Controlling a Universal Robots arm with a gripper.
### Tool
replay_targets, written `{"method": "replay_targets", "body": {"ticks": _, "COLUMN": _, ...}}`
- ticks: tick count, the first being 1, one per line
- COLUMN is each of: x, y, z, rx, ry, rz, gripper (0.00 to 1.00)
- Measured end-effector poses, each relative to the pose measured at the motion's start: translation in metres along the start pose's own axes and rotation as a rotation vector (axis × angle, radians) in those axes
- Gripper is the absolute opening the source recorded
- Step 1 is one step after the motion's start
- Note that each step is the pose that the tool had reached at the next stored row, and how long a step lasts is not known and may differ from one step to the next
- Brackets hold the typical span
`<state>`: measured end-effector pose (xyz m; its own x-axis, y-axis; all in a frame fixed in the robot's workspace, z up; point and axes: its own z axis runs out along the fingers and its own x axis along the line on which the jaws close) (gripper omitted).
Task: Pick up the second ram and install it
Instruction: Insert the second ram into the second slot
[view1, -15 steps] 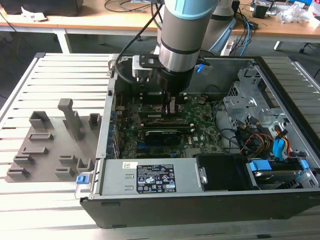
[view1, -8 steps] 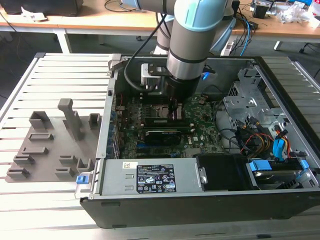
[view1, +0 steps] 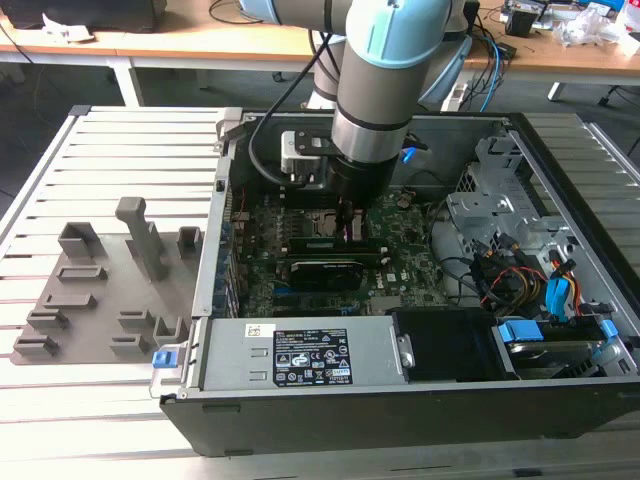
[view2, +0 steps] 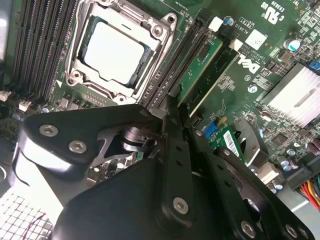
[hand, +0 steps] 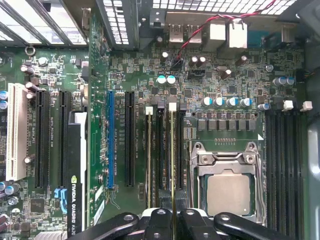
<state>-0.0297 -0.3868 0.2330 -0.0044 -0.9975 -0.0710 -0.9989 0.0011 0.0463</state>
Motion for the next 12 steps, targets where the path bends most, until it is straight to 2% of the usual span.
{"method": "replay_targets", "body": {"ticks": 7, "x": -0.0005, "y": -0.0004, "z": 0.0056, "rx": -0.0003, "ry": 0.0001, "rz": -0.002, "gripper": 0.13}}
{"method": "replay_targets", "body": {"ticks": 12, "x": -0.0005, "y": -0.0012, "z": 0.0059, "rx": -0.0002, "ry": -0.0001, "rz": -0.002, "gripper": 0.13}}
